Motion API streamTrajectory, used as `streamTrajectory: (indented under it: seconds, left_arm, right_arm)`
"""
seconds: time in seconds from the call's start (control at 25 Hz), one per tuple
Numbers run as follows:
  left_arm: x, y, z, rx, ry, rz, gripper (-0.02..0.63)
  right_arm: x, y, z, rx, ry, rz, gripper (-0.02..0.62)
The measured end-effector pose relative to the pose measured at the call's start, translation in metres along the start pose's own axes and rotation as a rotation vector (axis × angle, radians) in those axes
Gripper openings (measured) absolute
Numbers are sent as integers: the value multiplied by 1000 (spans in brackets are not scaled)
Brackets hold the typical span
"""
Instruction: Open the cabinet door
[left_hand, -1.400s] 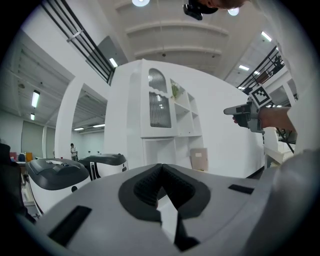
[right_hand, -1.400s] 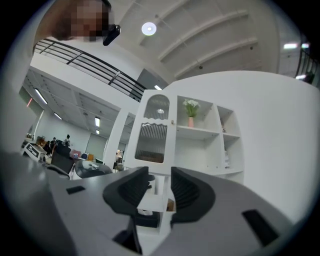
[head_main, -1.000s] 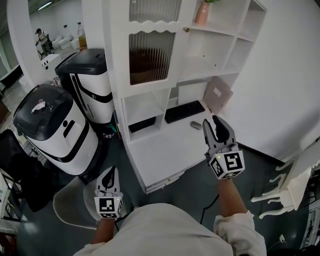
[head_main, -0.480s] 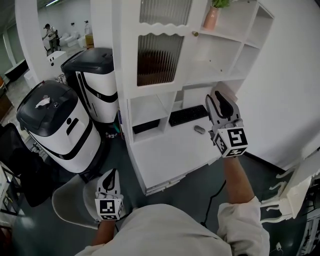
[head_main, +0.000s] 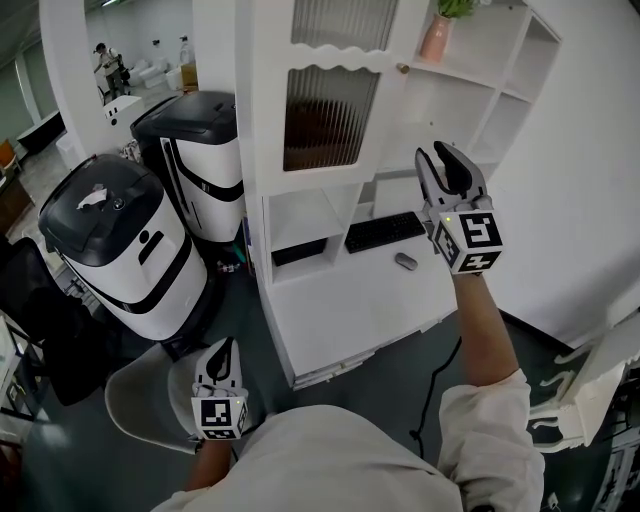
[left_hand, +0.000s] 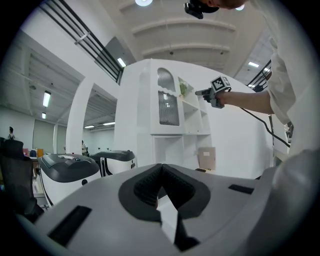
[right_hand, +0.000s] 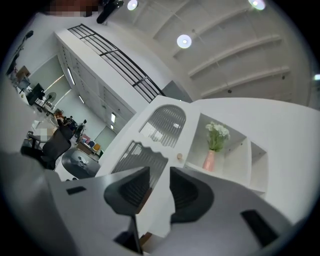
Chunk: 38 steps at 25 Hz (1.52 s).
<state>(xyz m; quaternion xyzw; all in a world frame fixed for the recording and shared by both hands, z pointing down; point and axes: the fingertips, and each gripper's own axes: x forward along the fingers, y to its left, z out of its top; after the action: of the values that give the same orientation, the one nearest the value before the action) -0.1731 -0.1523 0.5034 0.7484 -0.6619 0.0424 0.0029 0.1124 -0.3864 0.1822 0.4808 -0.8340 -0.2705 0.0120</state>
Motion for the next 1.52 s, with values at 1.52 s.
streamTrajectory:
  seconds: [1.52]
  left_arm:
    - [-60, 42, -15, -28, 40, 215, 0]
  right_arm:
    - [150, -61, 9, -173, 96, -34, 130]
